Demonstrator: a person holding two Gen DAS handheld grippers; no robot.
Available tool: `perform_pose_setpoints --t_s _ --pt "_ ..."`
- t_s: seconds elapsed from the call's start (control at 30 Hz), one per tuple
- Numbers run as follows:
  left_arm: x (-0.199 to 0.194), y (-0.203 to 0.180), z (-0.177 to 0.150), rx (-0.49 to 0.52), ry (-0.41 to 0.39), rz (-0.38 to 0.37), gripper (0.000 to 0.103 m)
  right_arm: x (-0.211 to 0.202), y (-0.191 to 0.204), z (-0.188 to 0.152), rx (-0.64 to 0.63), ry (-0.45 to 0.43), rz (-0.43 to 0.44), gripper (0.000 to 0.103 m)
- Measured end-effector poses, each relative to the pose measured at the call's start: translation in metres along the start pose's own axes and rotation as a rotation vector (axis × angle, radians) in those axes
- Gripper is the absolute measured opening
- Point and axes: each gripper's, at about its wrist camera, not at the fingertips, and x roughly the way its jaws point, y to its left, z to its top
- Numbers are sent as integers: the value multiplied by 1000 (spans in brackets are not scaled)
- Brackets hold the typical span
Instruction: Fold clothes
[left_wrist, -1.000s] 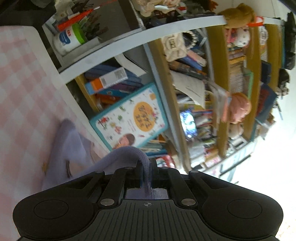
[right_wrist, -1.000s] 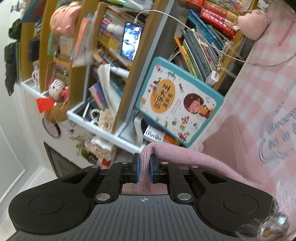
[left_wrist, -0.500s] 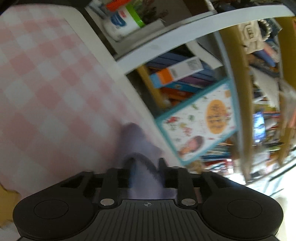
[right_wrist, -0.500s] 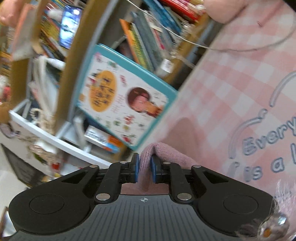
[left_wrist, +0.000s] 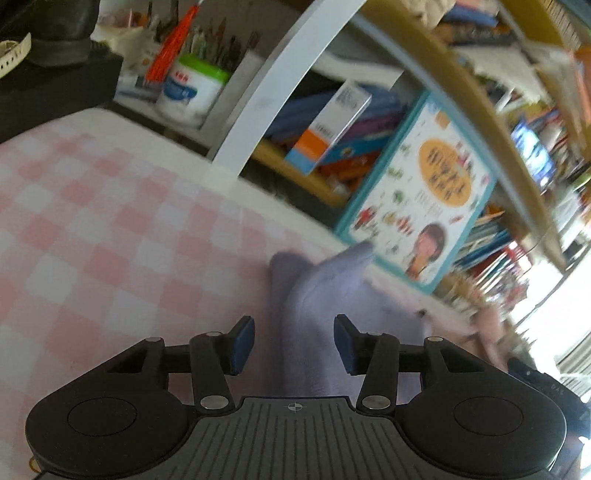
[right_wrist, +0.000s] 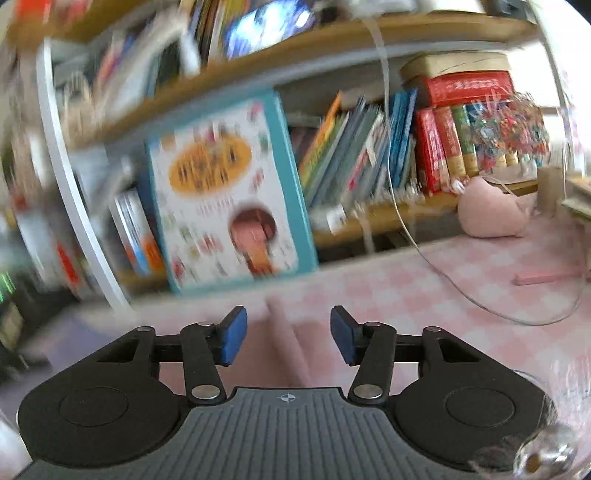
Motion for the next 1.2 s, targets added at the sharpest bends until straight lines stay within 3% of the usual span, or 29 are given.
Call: perform_pose_setpoints --t_s 0.07,0.17,0.27,0.33,0.37,0.4,0.47,0.57,0.63,0.67,0.7,0.77,0.83,0.93,1.0,1.07,1.2 --pt "2 1 -1 -2 -8 22 39 7 -5 -4 5 30 -41 10" --pt "-3 7 6 -60 -30 61 38 16 -13 -9 13 74 -101 1" --pt "-16 0 12 -24 -104 68 39 21 -23 -11 46 102 -133 3" --pt "-16 -12 18 63 -86 45 41 15 -25 -6 71 79 -55 4" --pt "-12 -22 19 138 -63 48 42 12 -26 -3 82 66 -13 9" --pt "-8 -32 19 212 -39 50 45 10 -22 0 66 63 24 28" --pt "3 -51 18 350 0 87 45 12 -10 3 -2 57 69 46" --pt "22 -71 16 492 34 171 45 24 12 1 -154 89 30 44" --pt "32 -69 18 482 48 183 44 36 17 -2 -206 129 -2 34" --pt "36 -67 19 469 59 182 42 42 19 -3 -229 150 -19 20" --pt "40 -64 20 456 69 180 26 44 16 -3 -222 158 -16 8" --pt "41 -59 23 414 79 159 4 46 9 -2 -191 168 -2 6" --pt "38 -54 25 363 75 125 4 33 2 5 -129 113 43 6" --pt "21 -52 32 300 -5 70 4 18 -2 14 -76 35 86 6" --pt "30 -45 34 268 13 85 4 28 2 10 -111 66 41 6" --pt "42 -38 34 243 44 103 4 47 -2 0 -108 152 4 6" --pt "49 -34 23 268 42 123 5 54 -17 -3 -29 178 40 7"
